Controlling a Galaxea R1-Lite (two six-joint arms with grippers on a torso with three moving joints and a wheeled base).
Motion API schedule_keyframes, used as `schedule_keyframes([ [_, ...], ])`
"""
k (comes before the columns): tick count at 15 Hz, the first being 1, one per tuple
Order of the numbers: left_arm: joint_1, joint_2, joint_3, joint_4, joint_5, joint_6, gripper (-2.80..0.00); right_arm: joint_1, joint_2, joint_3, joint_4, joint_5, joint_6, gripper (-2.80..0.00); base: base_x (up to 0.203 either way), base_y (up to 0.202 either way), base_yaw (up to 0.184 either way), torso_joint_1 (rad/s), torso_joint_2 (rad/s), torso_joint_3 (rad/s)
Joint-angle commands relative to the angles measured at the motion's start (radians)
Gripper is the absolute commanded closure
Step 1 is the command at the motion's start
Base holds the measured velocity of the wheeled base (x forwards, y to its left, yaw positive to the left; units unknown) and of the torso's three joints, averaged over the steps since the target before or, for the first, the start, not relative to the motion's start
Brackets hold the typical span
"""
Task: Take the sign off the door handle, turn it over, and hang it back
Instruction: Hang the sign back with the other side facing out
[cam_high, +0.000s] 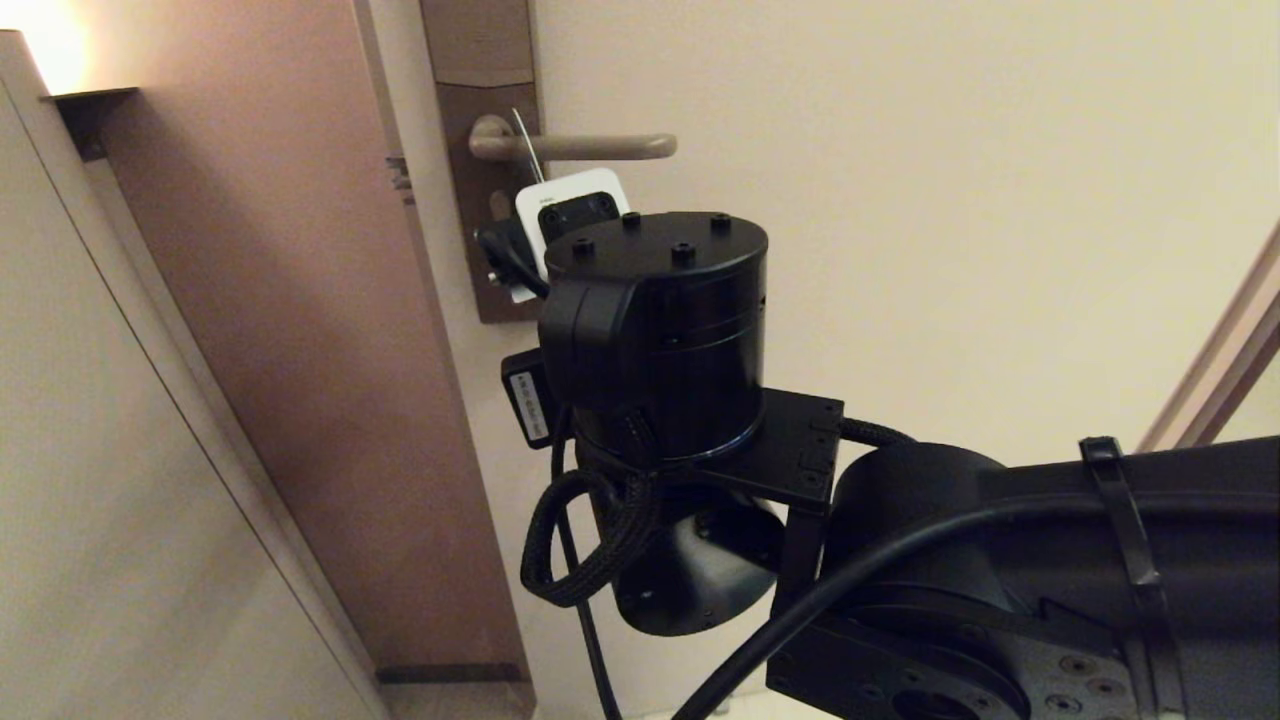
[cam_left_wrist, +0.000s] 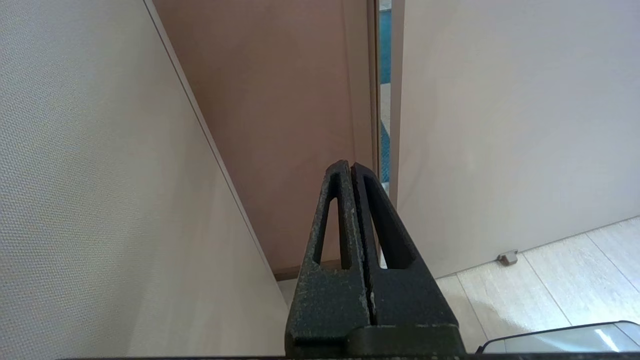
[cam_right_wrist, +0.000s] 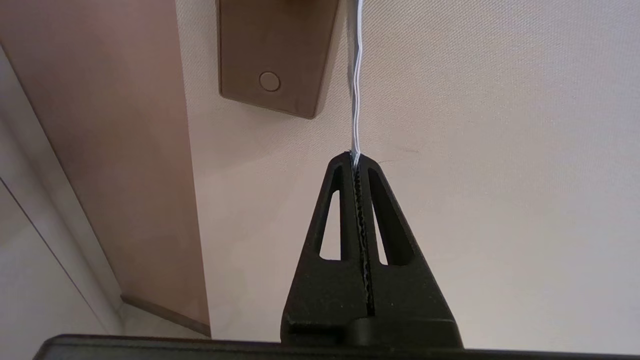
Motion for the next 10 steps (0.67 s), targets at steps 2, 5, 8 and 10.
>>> schedule_keyframes([
  [2, 0.000, 0.001, 0.000, 0.001, 0.000, 0.000, 0.00, 0.004, -0.026, 0.024, 0.012, -0.005, -0.001, 0.00, 0.000, 0.000, 0.000, 0.000, 0.00, 0.000],
  [5, 0.000, 0.001, 0.001, 0.001, 0.000, 0.000, 0.00, 0.007, -0.050, 0.052, 0.024, -0.005, 0.000, 0.00, 0.000, 0.000, 0.000, 0.000, 0.00, 0.000],
  [8, 0.000, 0.001, -0.001, 0.001, -0.001, 0.000, 0.00, 0.017, -0.070, 0.079, 0.024, -0.005, 0.002, 0.00, 0.000, 0.000, 0.000, 0.000, 0.00, 0.000],
  [10, 0.000, 0.001, -0.001, 0.001, 0.000, 0.000, 0.00, 0.025, -0.075, 0.087, 0.024, -0.006, 0.002, 0.00, 0.000, 0.000, 0.000, 0.000, 0.00, 0.000],
])
